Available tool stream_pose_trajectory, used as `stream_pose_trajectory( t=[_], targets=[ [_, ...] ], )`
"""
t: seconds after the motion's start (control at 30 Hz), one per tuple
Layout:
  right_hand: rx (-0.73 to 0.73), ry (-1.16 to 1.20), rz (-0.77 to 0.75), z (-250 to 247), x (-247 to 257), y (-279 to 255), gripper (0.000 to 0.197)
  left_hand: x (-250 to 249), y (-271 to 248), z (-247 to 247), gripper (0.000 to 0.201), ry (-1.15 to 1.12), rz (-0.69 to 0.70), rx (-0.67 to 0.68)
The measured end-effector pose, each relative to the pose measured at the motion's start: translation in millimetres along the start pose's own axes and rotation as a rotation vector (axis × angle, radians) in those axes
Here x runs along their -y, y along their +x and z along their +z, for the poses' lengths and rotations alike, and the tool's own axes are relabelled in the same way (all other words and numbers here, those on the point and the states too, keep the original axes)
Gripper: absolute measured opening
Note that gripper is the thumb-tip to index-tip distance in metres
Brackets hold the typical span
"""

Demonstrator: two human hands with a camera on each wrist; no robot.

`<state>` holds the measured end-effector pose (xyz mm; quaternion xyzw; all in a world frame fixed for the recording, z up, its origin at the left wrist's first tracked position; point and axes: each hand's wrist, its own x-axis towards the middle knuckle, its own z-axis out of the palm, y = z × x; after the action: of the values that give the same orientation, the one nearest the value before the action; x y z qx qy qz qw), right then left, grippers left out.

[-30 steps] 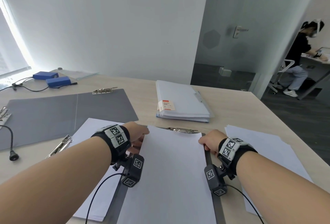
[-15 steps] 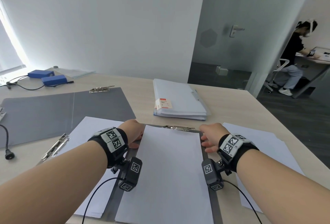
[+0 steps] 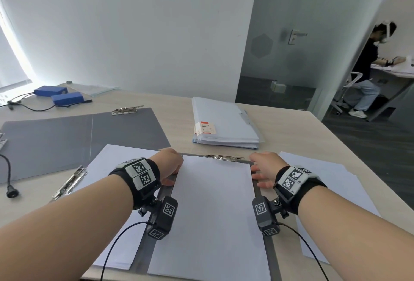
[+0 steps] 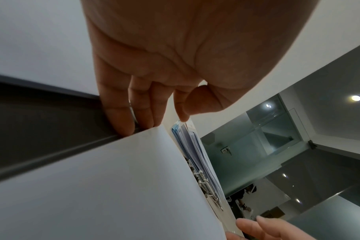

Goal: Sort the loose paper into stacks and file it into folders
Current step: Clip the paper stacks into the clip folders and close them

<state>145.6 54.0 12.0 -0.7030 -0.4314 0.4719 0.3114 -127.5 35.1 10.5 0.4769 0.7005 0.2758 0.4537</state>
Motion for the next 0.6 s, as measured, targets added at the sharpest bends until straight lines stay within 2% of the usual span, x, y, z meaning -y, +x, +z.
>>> stream_pose_trajectory(
  t=[0.13, 0.23, 0.33, 0.43, 0.6],
  targets=[
    [-0.052, -0.034, -0.032, 2, -1, 6, 0.020, -7, -4, -1, 0.025, 0.183, 0.029, -0.005],
    [-0.084, -0.028, -0.079, 5, 2, 8, 0.011, -13, -7, -1, 0.034, 0.623, 0.202, -0.028],
    [-0.022, 0.041, -0.074, 10, 6, 8, 0.008, -13, -7, 5, 0.058, 0.894, 0.312, 0.039],
    [0.039, 0.088, -0.052, 15, 6, 8, 0.013, -12, -6, 13, 0.082, 1.026, 0.301, 0.136],
    [-0.004, 0.100, -0.122, 22, 7, 10, 0.020, -12, -2, 18, 0.085, 1.163, 0.262, 0.175]
  ],
)
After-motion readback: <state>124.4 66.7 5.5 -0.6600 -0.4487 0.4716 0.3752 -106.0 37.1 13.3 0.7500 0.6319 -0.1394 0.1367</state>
